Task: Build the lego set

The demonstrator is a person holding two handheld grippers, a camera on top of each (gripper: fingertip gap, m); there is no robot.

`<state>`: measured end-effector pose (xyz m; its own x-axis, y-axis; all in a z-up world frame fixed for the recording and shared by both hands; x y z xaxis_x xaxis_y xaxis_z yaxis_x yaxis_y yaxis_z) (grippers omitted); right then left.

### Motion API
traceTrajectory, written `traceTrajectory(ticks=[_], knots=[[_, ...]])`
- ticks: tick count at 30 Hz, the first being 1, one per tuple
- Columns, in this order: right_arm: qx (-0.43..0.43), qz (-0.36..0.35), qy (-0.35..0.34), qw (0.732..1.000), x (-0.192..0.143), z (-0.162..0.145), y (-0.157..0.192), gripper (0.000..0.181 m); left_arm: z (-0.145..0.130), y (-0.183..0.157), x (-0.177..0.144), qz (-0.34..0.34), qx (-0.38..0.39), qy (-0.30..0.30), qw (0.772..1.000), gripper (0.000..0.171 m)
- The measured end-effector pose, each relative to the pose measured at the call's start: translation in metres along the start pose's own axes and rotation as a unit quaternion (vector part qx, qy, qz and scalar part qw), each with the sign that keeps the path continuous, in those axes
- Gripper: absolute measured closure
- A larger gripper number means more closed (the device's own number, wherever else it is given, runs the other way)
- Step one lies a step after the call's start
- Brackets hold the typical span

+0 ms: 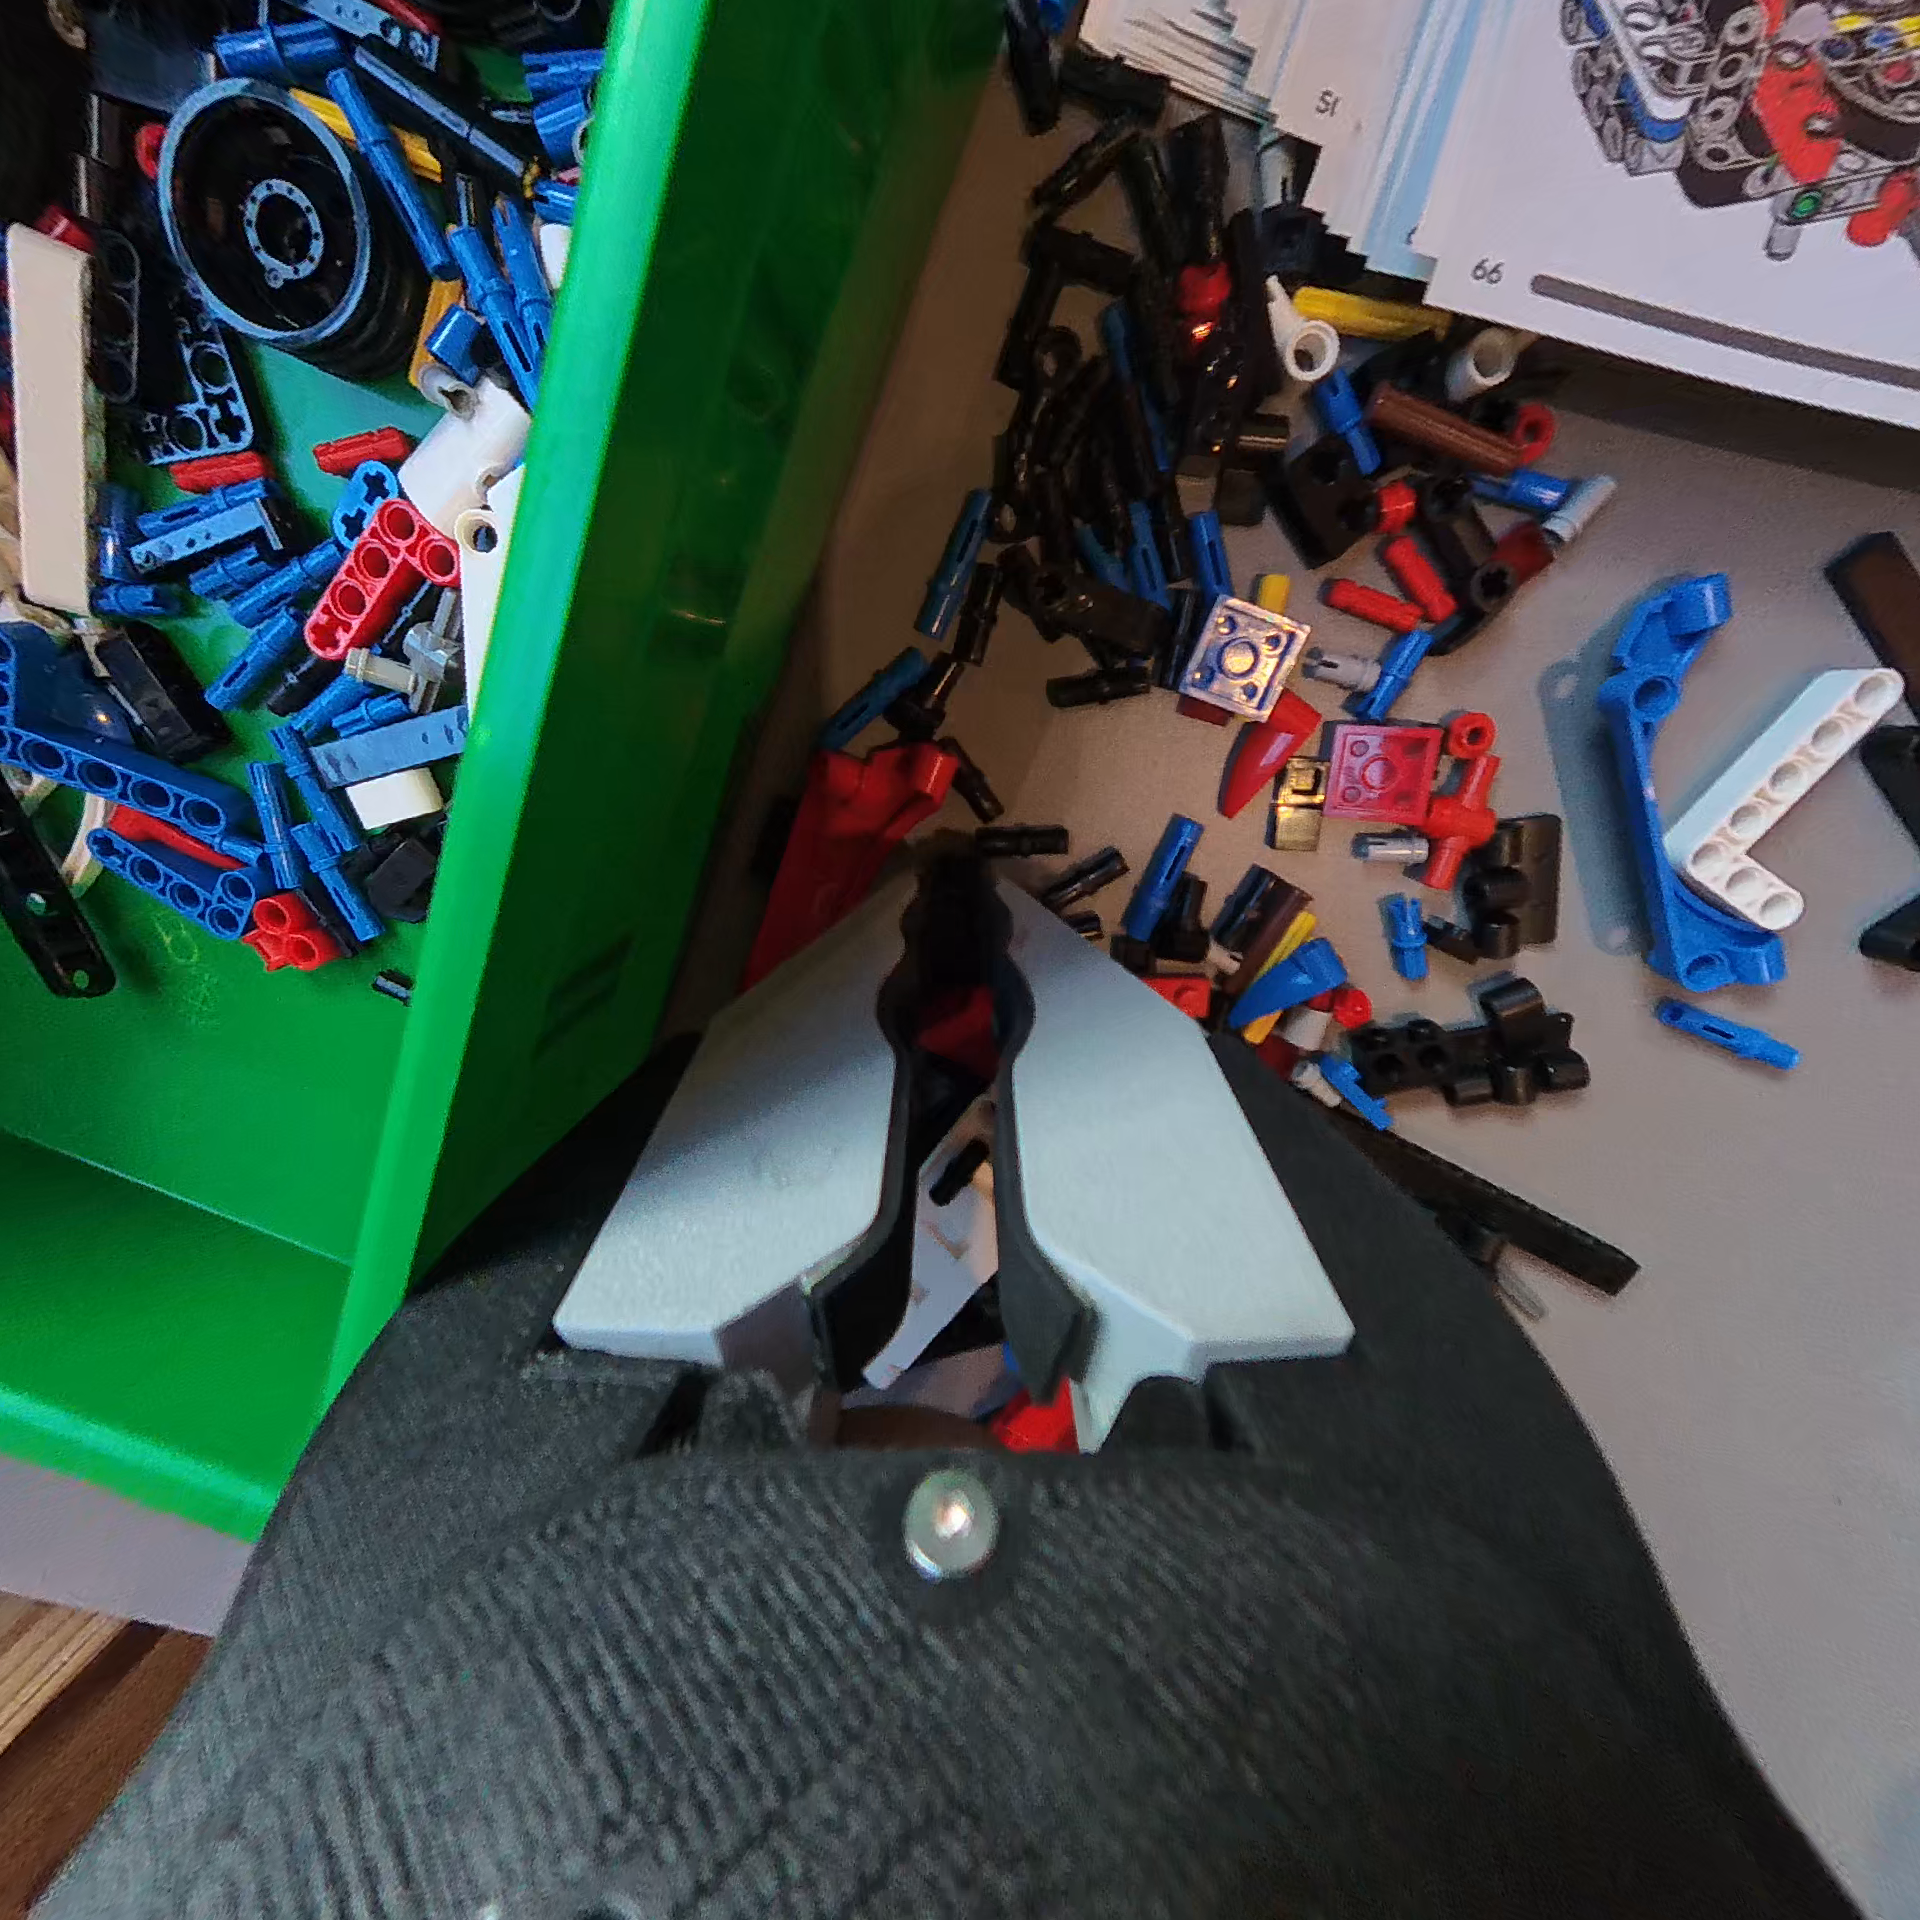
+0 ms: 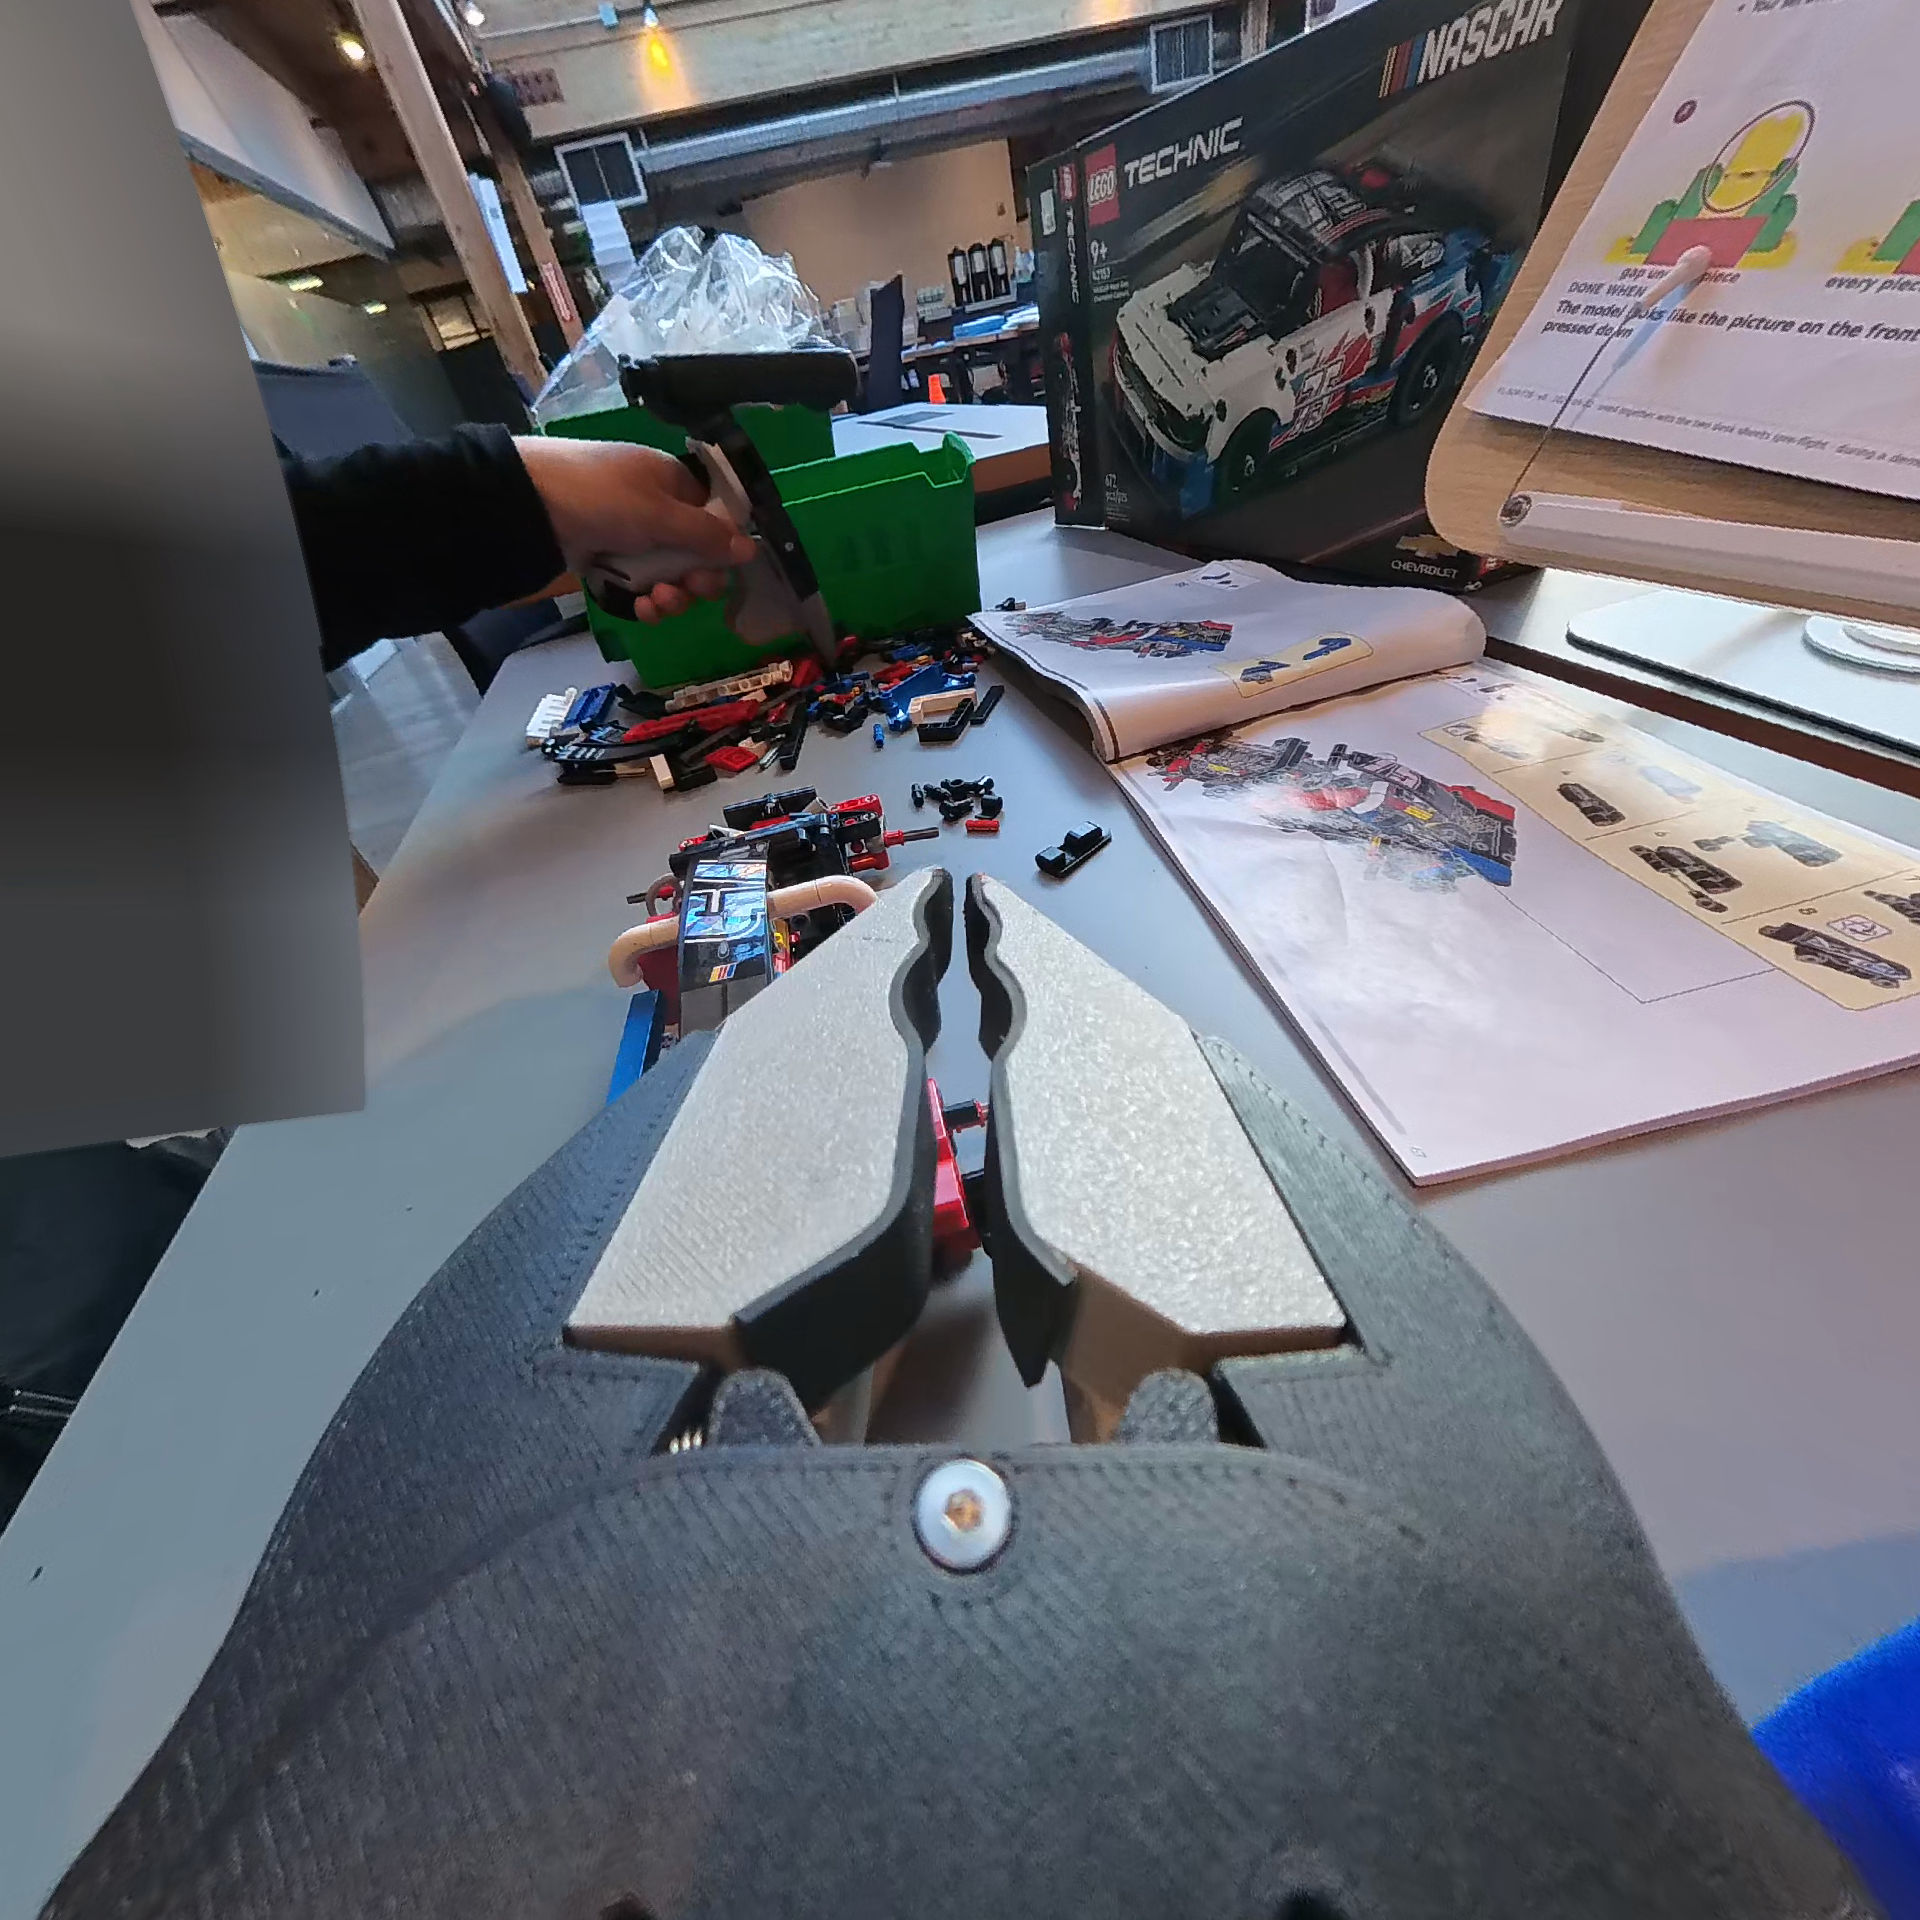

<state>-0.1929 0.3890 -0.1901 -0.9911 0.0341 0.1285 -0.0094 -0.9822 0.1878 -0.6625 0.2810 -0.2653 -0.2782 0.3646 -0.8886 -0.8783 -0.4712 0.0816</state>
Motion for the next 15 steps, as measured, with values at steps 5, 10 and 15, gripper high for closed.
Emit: traceTrajectory(ticks=[5,10,15], knots=[[0.001,0.0,0.001,1.0,0.0,0.0,0.0,0.181,0.004,0.0,-0.013,-0.005,0.007,-0.015,1.0,0.166],[0.002,0.002,0.002,1.0,0.001,-0.001,0.001,0.181,0.016,-0.027,-0.04,-0.031,0.035,-0.069,0.997,0.166],[-0.004,0.001,0.005,1.0,0.003,-0.002,0.001,0.181,0.02,-0.151,-0.074,-0.173,0.156,-0.121,0.965,0.166]])
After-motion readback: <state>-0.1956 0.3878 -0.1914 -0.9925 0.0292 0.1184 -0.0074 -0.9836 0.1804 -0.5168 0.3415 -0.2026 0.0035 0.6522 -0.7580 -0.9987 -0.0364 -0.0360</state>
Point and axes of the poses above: each gripper's, where its closed fingertips meet, x out along the fingers, z out of its top, y = z × x across the jaws, the point moved 2 cm from there along -x, back along the fingers, and after that the axes turned 12 degrees about -y, right-handed, at the moved point
